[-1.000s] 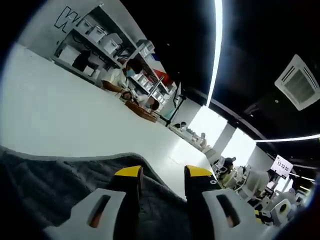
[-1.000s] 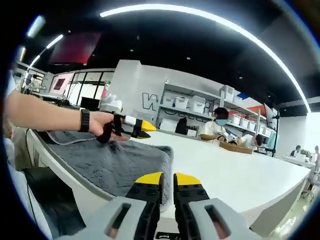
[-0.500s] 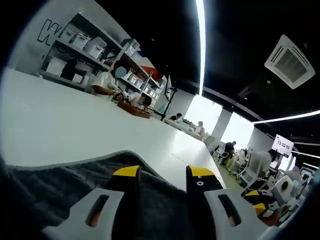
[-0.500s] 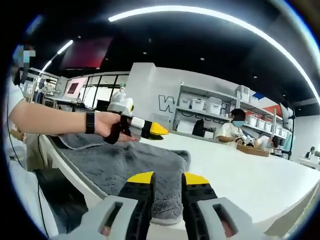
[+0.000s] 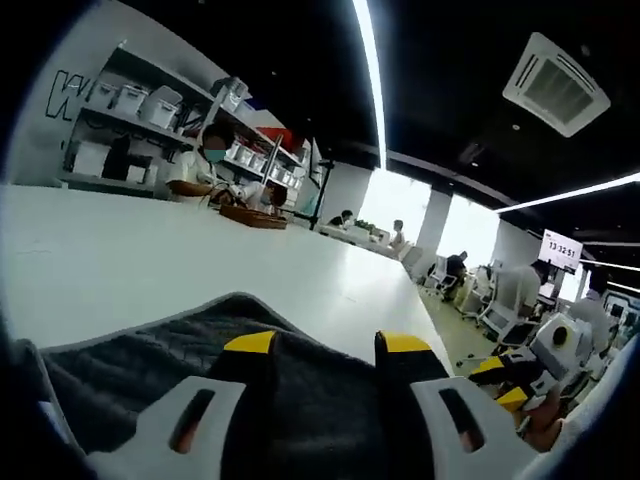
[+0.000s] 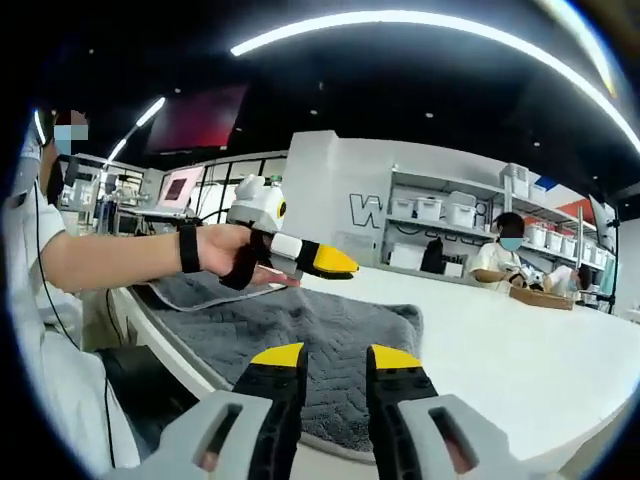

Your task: Open the folded towel by lifting each exposed corner and separating the folded layers until the towel lies flat within the target outline without major curled edges

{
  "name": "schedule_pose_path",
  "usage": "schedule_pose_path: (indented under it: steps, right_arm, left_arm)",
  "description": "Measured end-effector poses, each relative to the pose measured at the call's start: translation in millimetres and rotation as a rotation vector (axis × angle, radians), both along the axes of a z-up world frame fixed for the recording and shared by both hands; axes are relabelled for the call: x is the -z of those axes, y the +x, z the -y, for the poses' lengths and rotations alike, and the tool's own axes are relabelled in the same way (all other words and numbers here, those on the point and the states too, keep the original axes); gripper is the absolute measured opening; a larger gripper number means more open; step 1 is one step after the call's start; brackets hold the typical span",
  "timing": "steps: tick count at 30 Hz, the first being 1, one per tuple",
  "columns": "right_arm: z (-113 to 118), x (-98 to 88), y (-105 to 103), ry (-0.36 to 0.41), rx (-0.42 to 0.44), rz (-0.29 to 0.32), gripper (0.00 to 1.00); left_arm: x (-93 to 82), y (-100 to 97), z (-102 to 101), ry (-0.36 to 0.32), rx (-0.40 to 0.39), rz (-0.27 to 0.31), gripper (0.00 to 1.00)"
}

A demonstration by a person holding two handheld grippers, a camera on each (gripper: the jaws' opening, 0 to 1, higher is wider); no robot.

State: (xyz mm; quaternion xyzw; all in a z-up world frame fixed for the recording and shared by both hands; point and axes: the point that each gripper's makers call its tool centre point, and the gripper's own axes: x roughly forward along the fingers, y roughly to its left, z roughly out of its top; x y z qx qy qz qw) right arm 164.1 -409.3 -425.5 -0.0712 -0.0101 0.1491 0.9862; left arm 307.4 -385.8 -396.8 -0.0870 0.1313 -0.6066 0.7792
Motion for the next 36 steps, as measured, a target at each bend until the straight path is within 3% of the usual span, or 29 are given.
schedule_pose_path:
  steps: [5,19,21,36]
  right_arm:
    - [0.1,-5.2,-0.7,0.006,0.011,0.011,0.19]
    - [-13.8,-13.3,0.4,0.036,-0.047,0.001,0.33]
    - [-16.0,-13.3,0.1,0.029,-0.055,-0.001,0.33]
    - [-40.1,-16.1,-2.6,0.008,-0.117,-0.006,0.31]
  left_arm:
    - [-10.0,-7.2,-8.4,0.002,0.039,0.055,0.39]
    - [-15.3,-50.6,-30.3,-0.014,0.069,0.063,0.42]
    - [-17.6,-60.8,-38.2,-0.023,0.067,0.090,0.42]
    - [-13.8,-64.8,-90.7,-0.036,-0.010,0.147,0.42]
